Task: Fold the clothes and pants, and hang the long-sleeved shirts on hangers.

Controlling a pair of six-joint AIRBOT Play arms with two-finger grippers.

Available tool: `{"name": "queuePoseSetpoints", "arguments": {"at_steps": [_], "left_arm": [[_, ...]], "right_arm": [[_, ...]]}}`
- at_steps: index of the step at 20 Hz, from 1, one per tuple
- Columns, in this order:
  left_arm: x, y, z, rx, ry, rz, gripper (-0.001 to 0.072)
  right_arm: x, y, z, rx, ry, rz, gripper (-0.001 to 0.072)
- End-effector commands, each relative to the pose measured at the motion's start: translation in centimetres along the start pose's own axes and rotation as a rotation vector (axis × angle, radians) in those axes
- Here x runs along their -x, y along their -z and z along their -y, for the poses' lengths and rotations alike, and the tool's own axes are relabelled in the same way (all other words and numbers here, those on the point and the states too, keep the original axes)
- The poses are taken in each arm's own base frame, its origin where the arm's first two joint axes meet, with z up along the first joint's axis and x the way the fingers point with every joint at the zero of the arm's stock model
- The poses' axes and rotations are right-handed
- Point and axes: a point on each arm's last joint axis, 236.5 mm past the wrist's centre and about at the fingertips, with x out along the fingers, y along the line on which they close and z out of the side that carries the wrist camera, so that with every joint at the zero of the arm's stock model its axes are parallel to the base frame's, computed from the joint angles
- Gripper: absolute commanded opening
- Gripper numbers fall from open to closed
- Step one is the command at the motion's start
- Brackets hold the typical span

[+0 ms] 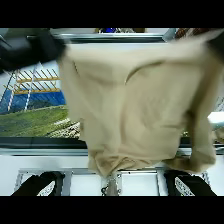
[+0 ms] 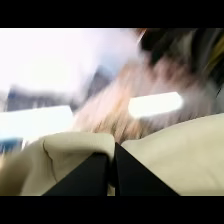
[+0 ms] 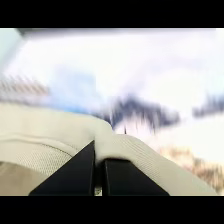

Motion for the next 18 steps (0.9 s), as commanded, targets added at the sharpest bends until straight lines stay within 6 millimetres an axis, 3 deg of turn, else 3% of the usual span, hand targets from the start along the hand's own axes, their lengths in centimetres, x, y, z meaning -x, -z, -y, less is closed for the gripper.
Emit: {"name": "queuePoseSetpoints", "arguments": {"at_steps": [1, 4, 6, 7, 9, 11, 15, 18], "left_arm": [[-2.8, 13.6, -5.9, 0.114, -0.100, -0.433, 0.0017], [-1.8, 22.2, -6.2, 0.128, -0.100, -0.625, 0.0017], [-1.0, 26.2, -4.9, 0.130, -0.053, -0.707, 0.0017], [-0.7, 27.5, -4.1, 0.125, -0.026, -0.736, 0.0017], [-0.9, 29.0, -3.9, 0.119, -0.017, -0.775, 0.0017], [-2.5, 29.0, -4.5, 0.135, -0.030, -0.791, 0.0017], [-9.7, 26.1, -6.0, 0.148, -0.047, -0.729, 0.0017], [-15.0, 22.8, -8.5, 0.204, -0.084, -0.680, 0.0017]], "right_arm": [[-4.8, 11.5, 4.6, -0.077, 0.062, -0.436, 0.0023], [-4.9, 21.4, 6.4, -0.140, 0.109, -0.709, 0.0023], [-4.8, 25.5, 6.9, -0.197, 0.121, -0.814, 0.0024], [-4.9, 26.4, 7.1, -0.212, 0.125, -0.840, 0.0023], [-5.8, 26.4, 7.5, -0.224, 0.128, -0.840, 0.0023], [-8.4, 25.1, 8.4, -0.239, 0.135, -0.763, 0.0023], [-15.6, 21.9, 11.7, -0.352, 0.190, -0.578, 0.0024], [-20.4, 20.2, 14.3, -0.405, 0.219, -0.460, 0.0026]]}}
